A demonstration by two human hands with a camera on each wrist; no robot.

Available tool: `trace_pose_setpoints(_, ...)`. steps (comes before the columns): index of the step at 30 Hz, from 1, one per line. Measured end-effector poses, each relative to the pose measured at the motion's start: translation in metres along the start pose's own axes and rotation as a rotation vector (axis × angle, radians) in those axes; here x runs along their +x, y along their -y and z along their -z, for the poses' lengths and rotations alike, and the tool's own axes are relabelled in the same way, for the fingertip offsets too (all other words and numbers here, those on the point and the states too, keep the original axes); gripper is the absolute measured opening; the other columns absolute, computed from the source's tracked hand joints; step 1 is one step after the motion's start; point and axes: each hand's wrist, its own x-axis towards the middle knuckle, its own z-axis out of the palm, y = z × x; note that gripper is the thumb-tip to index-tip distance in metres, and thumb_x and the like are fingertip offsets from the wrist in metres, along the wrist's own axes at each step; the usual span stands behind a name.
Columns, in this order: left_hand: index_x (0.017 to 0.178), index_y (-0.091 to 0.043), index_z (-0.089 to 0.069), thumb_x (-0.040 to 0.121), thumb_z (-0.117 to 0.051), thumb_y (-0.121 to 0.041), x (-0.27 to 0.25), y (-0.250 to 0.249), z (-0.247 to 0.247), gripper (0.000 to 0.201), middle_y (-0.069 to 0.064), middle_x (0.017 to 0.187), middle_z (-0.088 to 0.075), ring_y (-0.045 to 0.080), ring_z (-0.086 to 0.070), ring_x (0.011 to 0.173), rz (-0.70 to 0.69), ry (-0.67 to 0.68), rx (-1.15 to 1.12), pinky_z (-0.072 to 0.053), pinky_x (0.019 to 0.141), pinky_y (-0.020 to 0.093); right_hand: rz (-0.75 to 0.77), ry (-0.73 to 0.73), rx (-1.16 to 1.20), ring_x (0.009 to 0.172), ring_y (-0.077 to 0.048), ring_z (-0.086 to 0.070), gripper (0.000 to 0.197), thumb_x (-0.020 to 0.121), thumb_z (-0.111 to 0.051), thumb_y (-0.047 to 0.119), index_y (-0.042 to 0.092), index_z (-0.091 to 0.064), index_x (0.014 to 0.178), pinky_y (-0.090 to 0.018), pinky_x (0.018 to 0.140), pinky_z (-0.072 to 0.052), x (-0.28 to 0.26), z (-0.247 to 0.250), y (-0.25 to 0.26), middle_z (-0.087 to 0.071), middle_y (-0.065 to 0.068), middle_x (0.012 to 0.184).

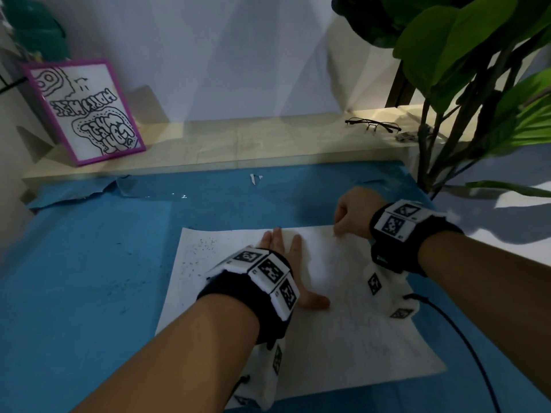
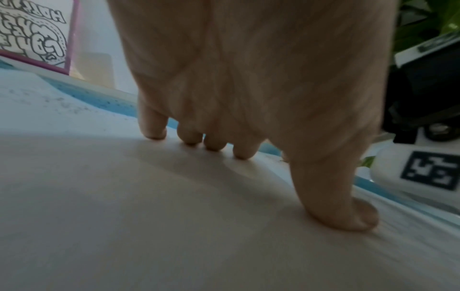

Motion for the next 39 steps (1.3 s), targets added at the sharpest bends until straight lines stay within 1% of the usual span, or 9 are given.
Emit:
trace_pose_setpoints(5,0.146,-0.026,0.025,0.066,-0.049,-0.085,0.003,0.001,-0.004,0.125,0.01,0.153,0.031,0.028,0.022,0.144,0.004,-0.013,-0.007,0.002,0.115,0.051,0.017,0.063,0.118,0.069,-0.011,-0.062,0.016,0.07,-0.078,0.018,0.021,-0.066,0.06,-0.014,0.049,-0.045,-0.008,-0.011,0.001,-0.067,0.003,0.071)
trace_pose_setpoints(9,0.147,-0.027,0.024,0.064,-0.049,-0.086,0.004,0.002,-0.004,0.125,0.009,0.153,0.031,0.028,0.021,0.144,0.0,-0.01,-0.008,0.001,0.115,0.051,-0.013,-0.009,0.021,0.074,-0.015,-0.06,0.008,0.074,-0.076,0.017,0.013,-0.071,0.071,-0.019,0.05,-0.043,-0.003,-0.001,-0.001,-0.064,0.0,0.075)
trace_pose_setpoints(13,0.146,-0.026,0.025,0.061,-0.048,-0.088,0.007,0.004,-0.004,0.129,0.01,0.153,0.031,0.029,0.021,0.144,-0.006,-0.006,-0.015,0.0,0.115,0.052,0.002,0.053,0.102,0.069,-0.011,-0.06,0.017,0.07,-0.078,0.018,0.023,-0.065,0.059,-0.018,0.052,-0.045,-0.014,-0.01,-0.004,-0.065,0.006,0.069)
trace_pose_setpoints(18,0.147,-0.026,0.025,0.063,-0.05,-0.086,0.004,0.002,-0.001,0.127,0.011,0.153,0.031,0.029,0.021,0.144,0.002,0.0,-0.003,0.0,0.115,0.053,-0.04,-0.036,0.069,0.078,-0.019,-0.063,0.01,0.076,-0.074,0.018,0.009,-0.073,0.08,-0.024,0.059,-0.046,-0.006,-0.004,-0.006,-0.07,-0.004,0.085)
trace_pose_setpoints(22,0.146,-0.026,0.025,0.063,-0.049,-0.087,0.005,0.003,-0.001,0.127,0.011,0.153,0.031,0.028,0.021,0.144,-0.003,0.005,-0.006,0.0,0.115,0.051,-0.039,-0.027,0.106,0.069,-0.012,-0.059,0.005,0.076,-0.074,0.018,0.013,-0.072,0.076,-0.017,0.049,-0.041,-0.009,-0.009,-0.009,-0.067,0.001,0.079)
trace_pose_setpoints(28,0.146,-0.024,0.025,0.066,-0.05,-0.085,0.001,0.0,0.001,0.126,0.013,0.153,0.031,0.03,0.022,0.143,-0.002,0.003,-0.003,0.001,0.115,0.052,0.029,0.001,0.102,0.073,-0.012,-0.06,0.009,0.077,-0.073,0.016,0.009,-0.074,0.083,-0.018,0.053,-0.044,-0.007,-0.018,0.002,-0.071,-0.003,0.088)
trace_pose_setpoints(32,0.147,-0.023,0.024,0.069,-0.052,-0.081,-0.002,-0.002,0.003,0.123,0.013,0.153,0.03,0.03,0.021,0.144,0.008,0.015,-0.007,0.002,0.115,0.051,-0.066,-0.102,0.106,0.076,-0.015,-0.061,0.009,0.078,-0.072,0.017,0.009,-0.074,0.081,-0.023,0.061,-0.044,0.0,-0.008,-0.011,-0.072,-0.005,0.091)
trace_pose_setpoints(36,0.147,-0.023,0.025,0.068,-0.048,-0.084,-0.001,-0.002,0.001,0.124,0.014,0.153,0.031,0.032,0.021,0.143,-0.005,0.003,0.008,0.002,0.114,0.053,0.024,-0.019,0.107,0.071,-0.013,-0.06,0.009,0.077,-0.072,0.017,0.01,-0.075,0.081,-0.015,0.05,-0.041,-0.004,-0.02,0.002,-0.067,0.001,0.08)
trace_pose_setpoints(39,0.147,-0.023,0.024,0.068,-0.05,-0.083,-0.001,-0.002,0.003,0.124,0.013,0.153,0.03,0.03,0.021,0.144,0.002,0.014,-0.003,0.001,0.115,0.051,-0.055,-0.091,0.14,0.076,-0.017,-0.065,0.009,0.076,-0.073,0.018,0.01,-0.076,0.079,-0.02,0.054,-0.044,0.0,-0.012,-0.005,-0.072,-0.003,0.086)
